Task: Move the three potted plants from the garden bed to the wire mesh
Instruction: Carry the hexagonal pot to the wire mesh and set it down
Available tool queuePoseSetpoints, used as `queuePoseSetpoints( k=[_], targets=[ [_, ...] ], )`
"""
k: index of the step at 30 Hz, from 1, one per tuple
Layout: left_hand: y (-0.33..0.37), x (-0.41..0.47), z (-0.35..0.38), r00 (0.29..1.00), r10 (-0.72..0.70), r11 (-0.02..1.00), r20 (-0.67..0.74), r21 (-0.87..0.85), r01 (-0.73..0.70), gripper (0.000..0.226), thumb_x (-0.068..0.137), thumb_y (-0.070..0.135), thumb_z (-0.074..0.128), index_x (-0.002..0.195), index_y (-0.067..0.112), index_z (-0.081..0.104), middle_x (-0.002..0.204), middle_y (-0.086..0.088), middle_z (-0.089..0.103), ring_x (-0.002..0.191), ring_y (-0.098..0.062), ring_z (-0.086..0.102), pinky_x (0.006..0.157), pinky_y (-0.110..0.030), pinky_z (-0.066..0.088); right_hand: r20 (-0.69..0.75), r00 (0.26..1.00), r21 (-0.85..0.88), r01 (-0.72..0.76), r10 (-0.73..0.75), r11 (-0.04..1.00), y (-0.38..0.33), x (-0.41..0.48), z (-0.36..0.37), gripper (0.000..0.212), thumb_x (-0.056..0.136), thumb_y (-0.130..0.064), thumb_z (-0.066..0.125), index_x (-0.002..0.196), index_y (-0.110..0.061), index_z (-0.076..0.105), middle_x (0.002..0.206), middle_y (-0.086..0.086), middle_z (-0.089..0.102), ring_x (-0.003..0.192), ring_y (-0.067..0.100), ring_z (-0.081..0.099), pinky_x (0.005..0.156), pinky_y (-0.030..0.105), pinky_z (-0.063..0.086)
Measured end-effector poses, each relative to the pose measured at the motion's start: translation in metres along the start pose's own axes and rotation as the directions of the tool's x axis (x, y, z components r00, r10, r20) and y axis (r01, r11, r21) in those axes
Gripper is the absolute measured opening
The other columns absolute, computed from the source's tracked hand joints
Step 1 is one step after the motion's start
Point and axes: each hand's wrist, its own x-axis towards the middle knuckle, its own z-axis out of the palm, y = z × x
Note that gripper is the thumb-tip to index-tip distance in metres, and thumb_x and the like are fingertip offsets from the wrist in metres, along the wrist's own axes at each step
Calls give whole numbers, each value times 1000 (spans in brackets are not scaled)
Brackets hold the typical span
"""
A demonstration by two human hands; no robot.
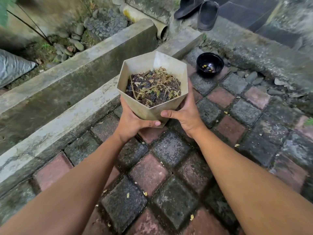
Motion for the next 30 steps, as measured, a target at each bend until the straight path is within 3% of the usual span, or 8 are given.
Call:
queuePoseSetpoints(
  k=[3,6,11,15,20,24,27,30],
  targets=[
    [10,-6,-2,1000,-4,1000,24,-22,5,124,48,10,106,142,-29,34,145,-38,60,134,-53,63,114,-62,53,-44,999,28,-23,24,999,-6,-1,6,133,54,-15,100,162,-7,21,155,15,46,135,5,54,106,22,48],
    [21,-24,9,1000,12,998,-14,-67,-13,129,45,16,102,146,-20,30,140,-41,60,127,-58,66,104,-65,59,-111,992,78,-55,64,995,-18,-9,10,135,53,-39,101,162,-11,27,152,5,54,139,11,54,106,27,51],
    [46,-35,32,982,143,985,-125,-76,-154,125,45,18,101,140,-4,24,140,-42,54,130,-58,62,106,-69,55,-152,985,131,-61,80,990,-46,-11,8,123,60,-42,99,160,-16,32,135,-15,69,127,5,64,95,22,56],
    [106,-20,38,950,271,958,-157,-53,-282,131,50,22,100,150,1,19,142,-32,50,132,-45,61,100,-39,64,-201,979,122,3,21,993,-92,23,9,106,62,-51,96,151,-32,43,135,-12,70,126,8,66,95,23,56],
    [239,-18,17,913,365,921,-184,-76,-383,134,63,22,96,167,11,11,151,-2,57,133,-8,66,100,-20,59,-131,991,99,2,11,995,-216,78,24,109,72,-53,89,160,-25,32,138,-11,68,128,9,65,97,23,56],
    [354,-35,-9,893,379,908,-241,-92,-410,135,64,20,96,168,14,10,163,-13,47,143,-22,61,108,-32,59,-54,998,71,-5,9,997,-328,106,46,102,84,-41,83,164,-20,23,146,-8,63,134,12,62,101,24,53],
    [445,-55,-19,899,365,912,-243,-103,-398,139,60,36,104,166,15,16,158,-11,52,142,-26,61,110,-39,59,-24,1000,79,4,-2,997,-418,119,61,90,90,-27,77,163,-23,26,144,-8,63,134,13,61,103,26,53],
    [537,-80,-29,901,379,905,-212,-117,-409,139,59,28,103,167,18,17,156,-9,54,141,-26,63,108,-39,60,-55,998,76,1,3,997,-514,124,78,99,84,-42,84,163,-27,26,147,-8,61,135,12,60,103,25,53]
  ],
)
